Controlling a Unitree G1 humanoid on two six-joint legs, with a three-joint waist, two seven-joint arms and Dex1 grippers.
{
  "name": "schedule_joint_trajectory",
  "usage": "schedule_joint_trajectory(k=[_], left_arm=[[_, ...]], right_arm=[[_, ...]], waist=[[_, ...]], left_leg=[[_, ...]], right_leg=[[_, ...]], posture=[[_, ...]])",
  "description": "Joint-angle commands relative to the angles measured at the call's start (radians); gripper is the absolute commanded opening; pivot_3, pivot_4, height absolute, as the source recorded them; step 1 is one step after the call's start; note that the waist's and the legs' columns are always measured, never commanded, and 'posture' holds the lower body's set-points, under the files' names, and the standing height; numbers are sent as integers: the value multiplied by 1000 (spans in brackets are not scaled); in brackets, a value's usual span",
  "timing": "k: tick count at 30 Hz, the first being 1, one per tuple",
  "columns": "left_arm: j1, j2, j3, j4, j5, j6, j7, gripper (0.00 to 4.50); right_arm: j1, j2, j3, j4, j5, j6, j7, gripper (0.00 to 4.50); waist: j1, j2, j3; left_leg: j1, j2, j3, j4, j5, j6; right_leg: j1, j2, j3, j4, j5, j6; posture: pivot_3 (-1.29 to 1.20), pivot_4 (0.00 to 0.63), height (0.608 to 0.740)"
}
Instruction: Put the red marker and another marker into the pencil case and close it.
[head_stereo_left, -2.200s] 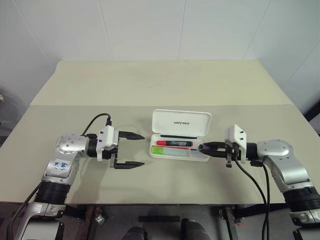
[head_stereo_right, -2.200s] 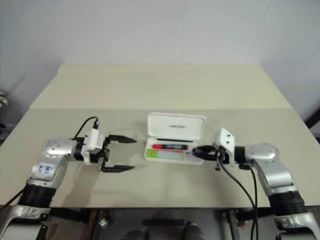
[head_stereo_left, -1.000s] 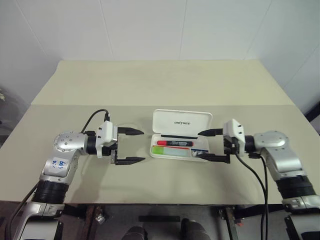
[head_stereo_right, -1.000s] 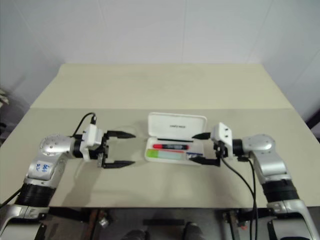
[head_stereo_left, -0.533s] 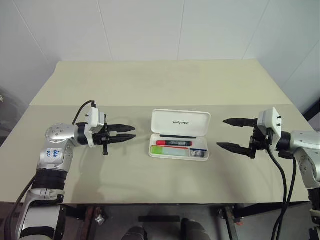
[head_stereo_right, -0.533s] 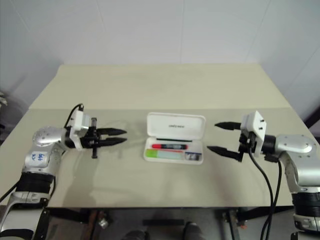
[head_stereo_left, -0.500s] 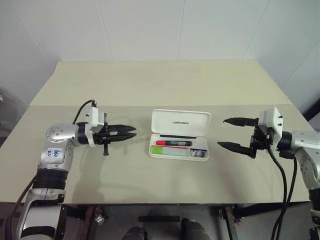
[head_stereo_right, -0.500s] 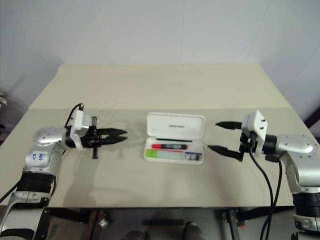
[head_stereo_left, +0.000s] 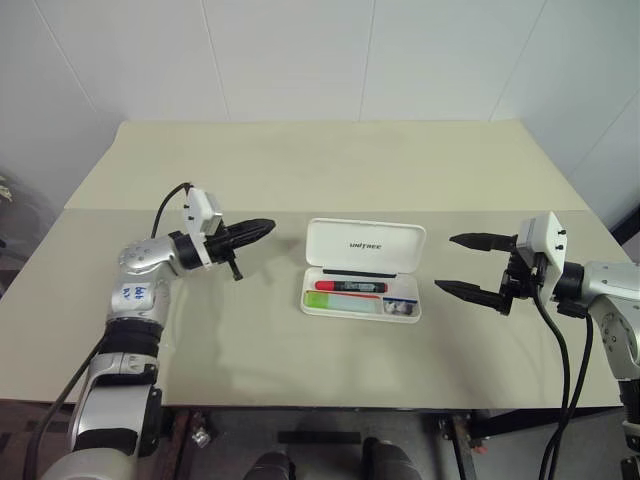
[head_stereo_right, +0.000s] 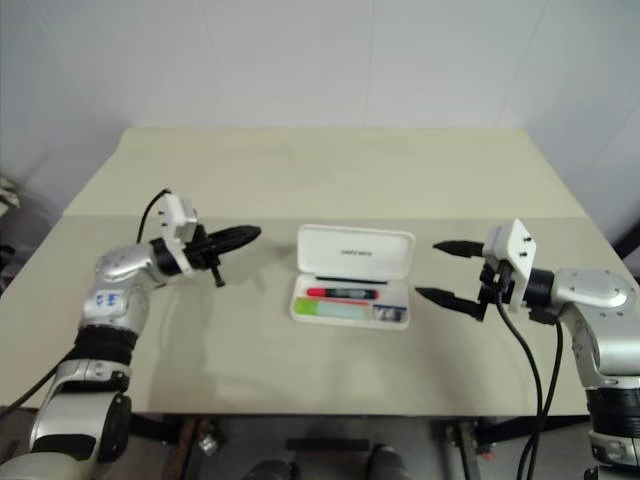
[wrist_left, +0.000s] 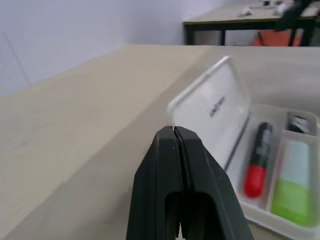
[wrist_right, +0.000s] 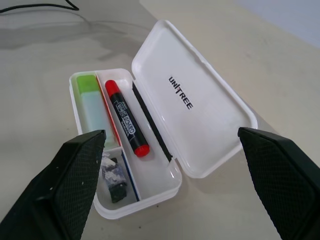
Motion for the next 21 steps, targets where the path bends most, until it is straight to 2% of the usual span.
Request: schedule_joint_trajectory(k=[1,14,21], left_arm=[[-54,-29,-11,65,47,-17,69,9],[-211,-138,-59,289,123,-89,75,9],[-195,-160,-66,249,85,-150,-93,9]], right_arm=[[-7,3,-7,-35,10,-2,-21,4500],[26,26,-4,-79,13,2,-78,4500],[49,29,-15,-97,19,8,-97,4500]], waist=[[0,0,0],[1,-1,0],[-1,-1,0]], left_leg=[[0,0,0,0,0,0],[-2,0,1,-1,2,-3],[-2,0,1,-1,2,-3]], right_leg=[[0,0,0,0,0,0],[0,0,0,0,1,1],[0,0,0,0,1,2]], posture=[[0,150,740],[0,150,740],[0,150,740]])
